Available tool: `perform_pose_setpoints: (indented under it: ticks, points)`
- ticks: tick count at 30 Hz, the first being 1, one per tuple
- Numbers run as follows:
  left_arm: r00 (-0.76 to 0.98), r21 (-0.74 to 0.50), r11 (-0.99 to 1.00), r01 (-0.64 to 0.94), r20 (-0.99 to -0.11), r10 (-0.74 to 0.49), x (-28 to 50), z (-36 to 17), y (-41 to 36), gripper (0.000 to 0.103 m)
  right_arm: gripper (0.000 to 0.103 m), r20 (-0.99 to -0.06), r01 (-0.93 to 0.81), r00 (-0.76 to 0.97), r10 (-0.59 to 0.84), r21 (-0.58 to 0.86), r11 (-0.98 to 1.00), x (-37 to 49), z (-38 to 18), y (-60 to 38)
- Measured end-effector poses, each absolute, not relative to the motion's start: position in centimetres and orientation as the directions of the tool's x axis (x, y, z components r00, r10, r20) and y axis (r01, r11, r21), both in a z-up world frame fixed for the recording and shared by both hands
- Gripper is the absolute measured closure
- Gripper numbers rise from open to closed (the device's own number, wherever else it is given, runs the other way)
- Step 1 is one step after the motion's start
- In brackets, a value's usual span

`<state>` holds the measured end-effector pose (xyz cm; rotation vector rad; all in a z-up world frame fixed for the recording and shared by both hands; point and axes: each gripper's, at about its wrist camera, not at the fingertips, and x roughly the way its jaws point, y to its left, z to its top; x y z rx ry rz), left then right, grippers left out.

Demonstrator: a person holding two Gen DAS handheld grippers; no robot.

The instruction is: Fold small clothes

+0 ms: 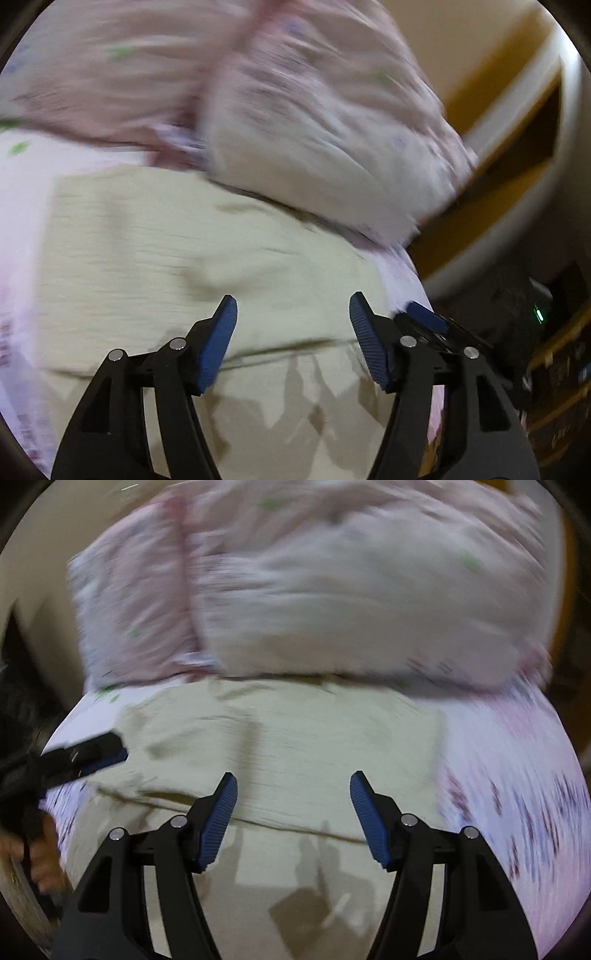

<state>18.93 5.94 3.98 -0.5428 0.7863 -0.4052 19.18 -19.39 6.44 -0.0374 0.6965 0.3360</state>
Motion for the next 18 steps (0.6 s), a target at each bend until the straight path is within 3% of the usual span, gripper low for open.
perform_pose_setpoints:
  ticks: [7, 12, 15, 17, 18]
  points:
    - [0.612, -0.636, 0.768, -0.078, -0.639, -0.467, 19.8, -0.1, 12.0, 0.042, 0.041, -0.653, -0.586, 0.669, 0.356, -0.169, 0.792, 18.7, 5.2, -8.5]
    - [0.604, -0.635, 0.769, -0.076, -0.643, -0.471, 19.7, -0.8, 12.4, 0.047, 0.044, -0.711, -0.638, 0.631, 0.31, -0.248, 0.729, 19.7, 2.4, -4.5]
    - [0.601, -0.637, 0.768, -0.068, -0.641, -0.478, 19.9, -0.9, 12.3, 0.047, 0.065, -0.748, -0.626, 0.603, 0.276, -0.229, 0.745, 20.9, 0.9, -4.3]
    - [0.601, -0.639, 0.766, -0.064, -0.637, -0.482, 19.9, -0.9, 12.4, 0.047, 0.088, -0.742, -0.617, 0.596, 0.308, -0.178, 0.766, 21.4, 1.3, -4.8]
    - [0.602, -0.64, 0.766, -0.063, -0.636, -0.483, 19.9, -0.9, 12.4, 0.047, 0.091, -0.745, -0.617, 0.578, 0.334, -0.132, 0.775, 21.6, 1.6, -5.2]
